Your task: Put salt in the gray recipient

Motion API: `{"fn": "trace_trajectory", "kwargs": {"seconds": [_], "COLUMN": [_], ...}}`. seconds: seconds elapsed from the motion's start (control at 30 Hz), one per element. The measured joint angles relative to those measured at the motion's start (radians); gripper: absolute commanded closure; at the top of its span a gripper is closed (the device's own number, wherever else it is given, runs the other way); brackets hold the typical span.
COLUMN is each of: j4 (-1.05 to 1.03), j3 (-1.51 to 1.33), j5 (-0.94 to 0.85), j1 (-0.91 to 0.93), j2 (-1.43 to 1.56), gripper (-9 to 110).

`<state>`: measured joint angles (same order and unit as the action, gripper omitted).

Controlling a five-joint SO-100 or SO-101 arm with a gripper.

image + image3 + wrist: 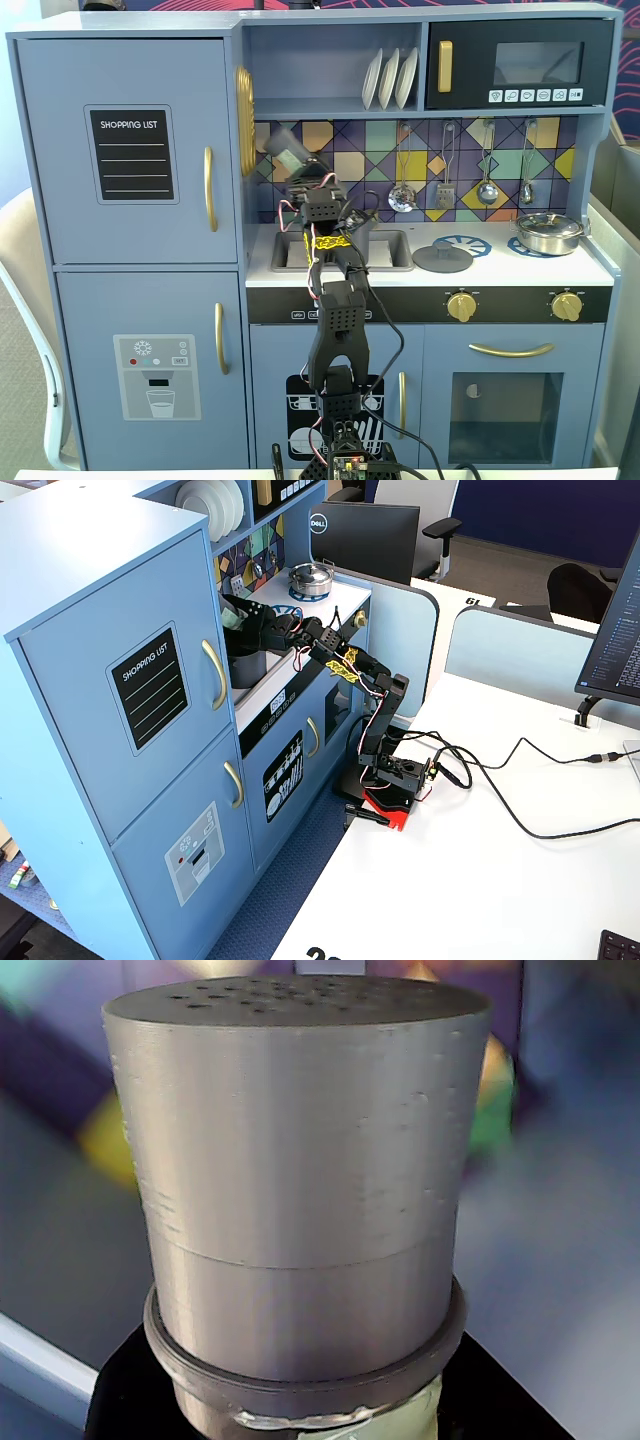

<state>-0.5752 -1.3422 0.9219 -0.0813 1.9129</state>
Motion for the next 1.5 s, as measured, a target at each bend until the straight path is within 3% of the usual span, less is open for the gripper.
{"fn": "trace_trajectory", "kwargs": {"seconds": [0.17,0.4,0.73,1.1,1.2,1.5], "j4": [0.000,0.000,0.046,0.342,0.411,0.538], "j3": [0.008,0.008,-0.014,-0.239,-0.267,-0.281], "j5": [-0.143,-0.557,-1.312,-2.123,-2.260,-2.388], "j1": [0.058,0.259,0.650,0.910,0.922,0.913], "j2": [0.000,0.000,0.029,0.043,0.014,-0.130], "gripper": [101,101,101,101,101,101]}}
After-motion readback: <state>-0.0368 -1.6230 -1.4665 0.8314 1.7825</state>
